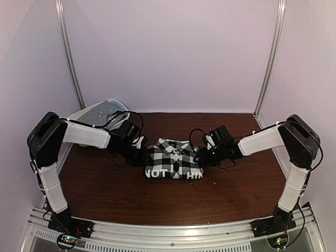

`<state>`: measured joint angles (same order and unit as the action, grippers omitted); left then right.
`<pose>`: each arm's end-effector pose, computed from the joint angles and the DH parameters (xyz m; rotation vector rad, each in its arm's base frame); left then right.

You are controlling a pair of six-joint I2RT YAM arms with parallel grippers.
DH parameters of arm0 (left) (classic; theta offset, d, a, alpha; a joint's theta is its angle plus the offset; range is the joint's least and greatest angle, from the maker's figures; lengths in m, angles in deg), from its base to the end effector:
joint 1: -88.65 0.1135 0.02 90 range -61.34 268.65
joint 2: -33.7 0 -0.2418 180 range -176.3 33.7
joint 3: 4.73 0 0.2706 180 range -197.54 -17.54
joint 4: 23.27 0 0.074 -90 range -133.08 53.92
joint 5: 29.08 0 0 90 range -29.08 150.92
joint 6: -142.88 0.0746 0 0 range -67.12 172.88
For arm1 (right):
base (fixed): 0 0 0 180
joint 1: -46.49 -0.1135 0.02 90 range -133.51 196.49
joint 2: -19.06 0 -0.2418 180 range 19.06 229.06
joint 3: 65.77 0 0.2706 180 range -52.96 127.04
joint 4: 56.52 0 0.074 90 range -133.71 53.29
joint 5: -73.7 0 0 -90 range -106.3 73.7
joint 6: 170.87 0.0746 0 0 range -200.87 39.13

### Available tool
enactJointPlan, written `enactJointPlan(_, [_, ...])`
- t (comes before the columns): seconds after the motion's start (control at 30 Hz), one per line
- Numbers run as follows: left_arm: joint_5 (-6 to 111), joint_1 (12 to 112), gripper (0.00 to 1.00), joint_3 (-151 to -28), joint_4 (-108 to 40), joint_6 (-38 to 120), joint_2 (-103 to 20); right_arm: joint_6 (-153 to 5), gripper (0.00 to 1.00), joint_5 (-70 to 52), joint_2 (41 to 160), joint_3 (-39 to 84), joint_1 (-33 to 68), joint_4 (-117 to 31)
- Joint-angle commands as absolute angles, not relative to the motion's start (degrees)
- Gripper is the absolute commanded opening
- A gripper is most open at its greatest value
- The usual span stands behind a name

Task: Fold and stack the long sleeve shirts
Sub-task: Move the square-folded shirt to the corner of the board.

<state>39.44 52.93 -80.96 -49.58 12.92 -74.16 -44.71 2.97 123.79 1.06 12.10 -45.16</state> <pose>0.3094 -0.2561 0.0802 0.0486 2.7880 -0.9078 0.3073 0.2402 0.0717 -0.1236 2.6004 0.9172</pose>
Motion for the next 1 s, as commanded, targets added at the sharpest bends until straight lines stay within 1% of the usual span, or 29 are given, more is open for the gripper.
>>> enactJointPlan(0.0, [39.6,51.5,0.31,-81.0,-46.7,11.9,-75.7,-45.4,0.39,2.1,124.9,2.6,11.7,-44.3])
enactJointPlan(0.03, [39.6,51.2,0.29,-81.1,-46.6,11.7,-75.8,-45.5,0.37,1.9,124.9,2.7,11.7,-44.2])
enactJointPlan(0.13, [39.5,50.6,0.22,-81.6,-46.5,11.3,-76.2,-45.5,0.27,1.7,125.2,3.0,11.7,-44.1])
enactJointPlan(0.23, [39.7,50.2,0.21,-82.0,-46.5,11.0,-76.4,-45.8,0.19,1.3,125.6,4.0,11.7,-43.2])
enactJointPlan(0.3, [39.9,50.2,0.21,-82.1,-46.6,10.6,-76.4,-46.3,0.16,0.2,125.8,4.9,11.7,-41.8])
enactJointPlan(0.37, [40.5,50.1,0.24,-82.4,-46.9,10.3,-76.1,-47.6,0.13,-1.8,126.1,6.5,11.8,-39.5])
enactJointPlan(0.47, [42.2,50.2,0.34,-83.3,-48.3,10.3,-75.5,-49.4,0.07,-4.5,126.5,9.7,12.8,-35.6])
enactJointPlan(0.5, [42.6,50.2,0.39,-83.7,-48.9,10.6,-75.3,-50.2,0.06,-5.5,126.6,10.8,13.2,-34.6])
enactJointPlan(0.63, [44.4,50.1,0.48,-85.7,-51.7,12.0,-73.9,-54.0,0.03,-10.0,128.4,16.7,15.1,-29.0])
enactJointPlan(0.97, [45.4,50.2,0.49,-86.7,-56.8,14.8,-64.9,-65.8,0.00,-19.6,136.8,31.0,24.4,-20.2])
